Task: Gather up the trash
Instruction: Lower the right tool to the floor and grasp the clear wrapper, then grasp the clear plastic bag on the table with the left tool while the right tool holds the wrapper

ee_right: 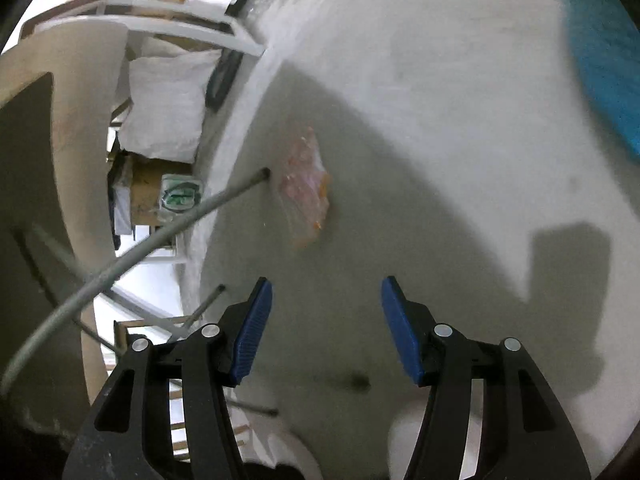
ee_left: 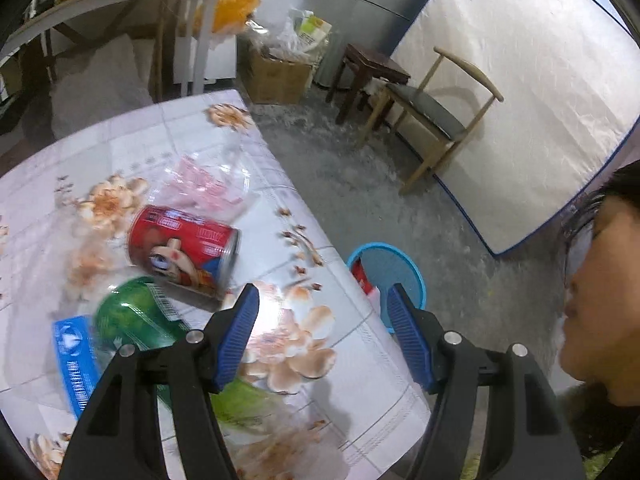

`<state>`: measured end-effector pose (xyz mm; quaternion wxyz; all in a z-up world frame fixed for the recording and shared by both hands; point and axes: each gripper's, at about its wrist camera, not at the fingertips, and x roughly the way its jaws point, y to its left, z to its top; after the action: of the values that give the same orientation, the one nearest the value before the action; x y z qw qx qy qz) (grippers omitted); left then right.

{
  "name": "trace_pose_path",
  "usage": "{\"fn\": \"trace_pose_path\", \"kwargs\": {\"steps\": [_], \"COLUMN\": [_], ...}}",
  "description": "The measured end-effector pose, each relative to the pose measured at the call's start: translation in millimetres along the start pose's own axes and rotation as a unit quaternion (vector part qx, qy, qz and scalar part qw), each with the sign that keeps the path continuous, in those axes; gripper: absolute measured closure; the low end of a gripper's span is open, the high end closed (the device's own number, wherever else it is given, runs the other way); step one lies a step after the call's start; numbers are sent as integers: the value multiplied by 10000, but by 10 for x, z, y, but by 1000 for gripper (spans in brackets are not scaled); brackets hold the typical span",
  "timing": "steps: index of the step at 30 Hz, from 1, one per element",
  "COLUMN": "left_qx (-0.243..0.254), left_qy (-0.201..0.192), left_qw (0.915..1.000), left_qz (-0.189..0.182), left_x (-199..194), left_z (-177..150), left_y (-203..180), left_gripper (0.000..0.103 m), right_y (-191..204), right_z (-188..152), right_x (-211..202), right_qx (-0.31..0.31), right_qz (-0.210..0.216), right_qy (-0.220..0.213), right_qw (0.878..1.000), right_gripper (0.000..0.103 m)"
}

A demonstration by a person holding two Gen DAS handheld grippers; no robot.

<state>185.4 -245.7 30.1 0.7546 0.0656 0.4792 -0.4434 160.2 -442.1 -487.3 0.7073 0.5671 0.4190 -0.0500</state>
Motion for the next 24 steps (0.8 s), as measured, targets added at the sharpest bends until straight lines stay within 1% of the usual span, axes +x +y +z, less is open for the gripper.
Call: {"fn": "trace_pose_path", "kwargs": {"steps": [2, 4, 7, 9, 10, 12, 15, 16, 17, 20, 22, 24], "left_qx": [-87, -171, -270, -310, -336, -399, -511, -531, -535, -385, -216, -132], "left_qy": [-45, -94, -172, -223, -243, -250, -222, -212, -203, -177, -193, -164], "left_qw": [9999, 9997, 9989, 9982, 9979, 9973, 9963, 9961, 9959, 9960, 9959, 9958], "left_qz": [29, 122, 338, 454, 488, 559, 647, 674, 699, 791, 860, 887], "left_x": [-98, -186, -309, -391, -419, -437, -400, -389, -385, -392, -418, -408], "left_z": [4, -5, -34, -68, -80, -95, -127, -127, -133, -131, -117, -66], "left_y": [99, 193, 342, 432, 464, 534, 615, 640, 658, 659, 643, 657], "left_gripper": [39, 39, 39, 39, 39, 39, 39, 39, 39, 39, 39, 39], "right_y": [26, 43, 112, 98, 91, 92, 71, 79, 92, 158, 193, 225], "right_z": [234, 373, 525, 610, 634, 648, 670, 681, 707, 728, 762, 775], "right_x": [350, 568, 802, 947, 994, 1025, 1081, 1118, 1164, 1201, 1195, 1174], "right_qx": [56, 78, -90, -44, -6, 32, 42, 23, 13, -69, -104, -148], "right_qz": [67, -3, -188, -270, -300, -305, -307, -325, -351, -296, -246, -232], "right_qy": [133, 204, 291, 363, 378, 383, 455, 510, 550, 598, 559, 533], "right_qw": [9999, 9998, 9994, 9990, 9988, 9988, 9985, 9982, 9979, 9977, 9981, 9982], "right_gripper": [47, 47, 47, 47, 49, 55, 68, 75, 81, 92, 97, 98]}}
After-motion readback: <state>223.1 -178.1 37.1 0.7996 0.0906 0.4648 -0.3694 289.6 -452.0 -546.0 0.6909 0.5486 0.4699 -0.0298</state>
